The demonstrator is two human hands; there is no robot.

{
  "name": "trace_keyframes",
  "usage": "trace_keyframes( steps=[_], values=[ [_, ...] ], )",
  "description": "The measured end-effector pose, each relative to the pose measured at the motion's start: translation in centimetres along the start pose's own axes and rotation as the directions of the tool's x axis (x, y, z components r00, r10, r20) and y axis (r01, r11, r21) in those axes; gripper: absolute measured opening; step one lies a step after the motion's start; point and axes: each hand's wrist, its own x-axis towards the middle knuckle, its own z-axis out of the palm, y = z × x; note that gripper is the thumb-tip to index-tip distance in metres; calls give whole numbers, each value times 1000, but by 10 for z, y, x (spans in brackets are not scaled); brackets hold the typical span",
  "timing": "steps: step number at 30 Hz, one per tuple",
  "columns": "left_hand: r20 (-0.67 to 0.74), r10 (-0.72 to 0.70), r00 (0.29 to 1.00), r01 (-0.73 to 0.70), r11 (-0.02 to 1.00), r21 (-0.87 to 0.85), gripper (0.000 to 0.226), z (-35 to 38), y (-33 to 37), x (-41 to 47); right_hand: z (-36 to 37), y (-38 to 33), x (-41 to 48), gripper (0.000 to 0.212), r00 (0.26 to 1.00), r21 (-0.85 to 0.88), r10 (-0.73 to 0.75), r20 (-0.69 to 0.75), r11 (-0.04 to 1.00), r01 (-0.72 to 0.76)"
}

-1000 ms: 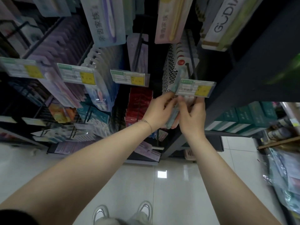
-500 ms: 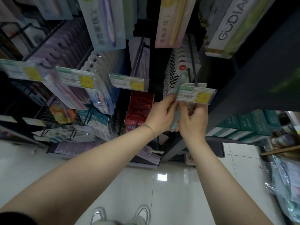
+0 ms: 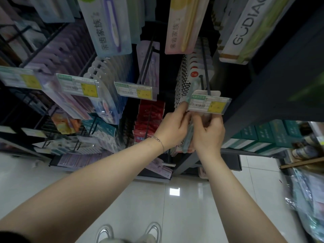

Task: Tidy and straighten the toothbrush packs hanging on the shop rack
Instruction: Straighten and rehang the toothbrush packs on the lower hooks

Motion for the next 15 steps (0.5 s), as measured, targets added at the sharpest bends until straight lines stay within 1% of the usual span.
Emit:
trace_keyframes(
  steps=[5, 8, 10, 12, 14, 15],
  values=[
    [-3, 8, 1000, -8, 1000, 8, 36, 0, 0, -2, -1, 2, -2, 50, 1000, 23, 8, -21, 1000, -7],
    [12, -9, 1000, 9, 1000, 5, 32, 0, -3, -1, 1, 2, -3, 36, 1000, 49, 19, -13, 999, -19],
    [24, -17, 1000, 17, 1000, -1, 29, -1, -3, 2, 3, 3, -1, 31, 1000, 114, 29, 7, 993, -30],
    [30, -18, 999, 18, 1000, -1, 29, -2, -2, 5, 5, 6, 3, 36, 1000, 172, 25, 18, 985, -27],
    [38, -13, 999, 13, 1000, 8, 30, -3, -1, 4, 6, 8, 3, 45, 1000, 185, 5, 13, 983, -7],
    [46, -14, 999, 12, 1000, 24, 31, -3, -2, 4, 7, 10, 2, 44, 1000, 201, 3, 17, 980, -6]
  ],
)
